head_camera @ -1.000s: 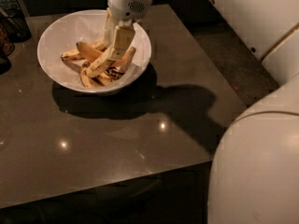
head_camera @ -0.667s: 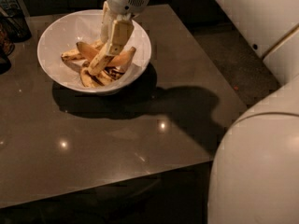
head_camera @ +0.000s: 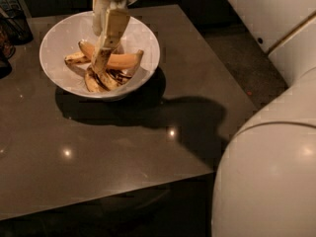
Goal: Pick banana from white bowl
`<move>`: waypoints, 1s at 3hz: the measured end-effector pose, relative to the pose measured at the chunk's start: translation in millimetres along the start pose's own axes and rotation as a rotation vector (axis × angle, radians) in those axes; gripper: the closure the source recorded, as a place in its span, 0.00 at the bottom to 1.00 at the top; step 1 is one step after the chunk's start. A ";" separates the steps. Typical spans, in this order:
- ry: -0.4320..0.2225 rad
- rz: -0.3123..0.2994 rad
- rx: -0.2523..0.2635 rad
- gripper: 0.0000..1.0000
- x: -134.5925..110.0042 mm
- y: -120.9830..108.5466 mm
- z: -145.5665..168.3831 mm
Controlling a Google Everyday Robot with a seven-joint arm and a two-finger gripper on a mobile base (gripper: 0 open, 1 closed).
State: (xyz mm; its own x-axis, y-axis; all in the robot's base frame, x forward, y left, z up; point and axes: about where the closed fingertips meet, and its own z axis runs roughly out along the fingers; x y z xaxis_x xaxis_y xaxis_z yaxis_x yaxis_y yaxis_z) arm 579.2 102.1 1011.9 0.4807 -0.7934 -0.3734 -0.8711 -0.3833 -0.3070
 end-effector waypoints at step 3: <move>-0.022 -0.065 0.056 1.00 -40.5 3.9 -24.9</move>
Offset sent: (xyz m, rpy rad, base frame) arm -0.0288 0.0219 0.0486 0.0226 -0.0817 0.0684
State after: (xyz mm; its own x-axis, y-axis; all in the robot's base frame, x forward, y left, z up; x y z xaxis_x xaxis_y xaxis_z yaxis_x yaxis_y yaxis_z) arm 553.8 120.9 1047.6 0.5384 -0.7572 -0.3700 -0.8316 -0.4061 -0.3789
